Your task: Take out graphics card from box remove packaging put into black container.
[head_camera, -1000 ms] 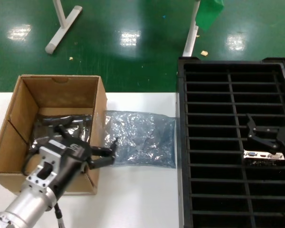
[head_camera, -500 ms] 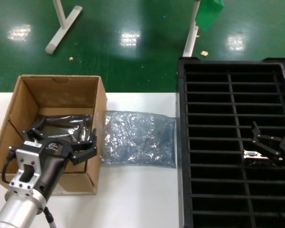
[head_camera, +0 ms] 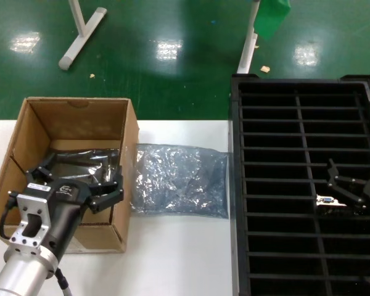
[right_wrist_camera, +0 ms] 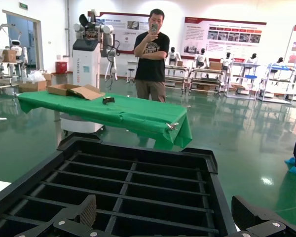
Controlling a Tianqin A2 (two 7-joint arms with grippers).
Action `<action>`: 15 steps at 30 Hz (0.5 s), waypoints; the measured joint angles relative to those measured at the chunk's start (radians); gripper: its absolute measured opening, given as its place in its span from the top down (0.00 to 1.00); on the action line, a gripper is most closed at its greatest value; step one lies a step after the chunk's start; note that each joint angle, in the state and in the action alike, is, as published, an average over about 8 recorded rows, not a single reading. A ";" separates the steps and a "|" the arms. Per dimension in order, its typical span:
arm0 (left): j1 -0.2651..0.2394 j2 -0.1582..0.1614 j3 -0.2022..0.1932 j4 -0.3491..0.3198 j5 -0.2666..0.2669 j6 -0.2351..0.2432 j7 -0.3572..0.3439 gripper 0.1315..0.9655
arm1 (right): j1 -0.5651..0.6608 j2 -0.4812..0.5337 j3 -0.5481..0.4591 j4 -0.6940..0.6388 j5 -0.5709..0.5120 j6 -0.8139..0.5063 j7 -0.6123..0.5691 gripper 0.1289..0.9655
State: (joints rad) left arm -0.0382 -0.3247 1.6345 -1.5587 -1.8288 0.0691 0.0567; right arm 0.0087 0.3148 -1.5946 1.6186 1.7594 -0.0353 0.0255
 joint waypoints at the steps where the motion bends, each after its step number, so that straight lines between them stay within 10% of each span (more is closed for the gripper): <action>1: 0.001 0.000 -0.001 -0.001 0.000 -0.001 -0.001 0.00 | 0.000 0.000 0.000 0.000 0.001 0.001 0.000 0.00; 15: 0.010 0.006 -0.009 -0.011 0.008 -0.018 -0.015 0.00 | -0.002 -0.004 -0.001 -0.005 0.011 0.009 -0.007 0.00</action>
State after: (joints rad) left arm -0.0282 -0.3182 1.6255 -1.5695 -1.8213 0.0511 0.0420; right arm 0.0065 0.3109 -1.5960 1.6138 1.7700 -0.0260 0.0188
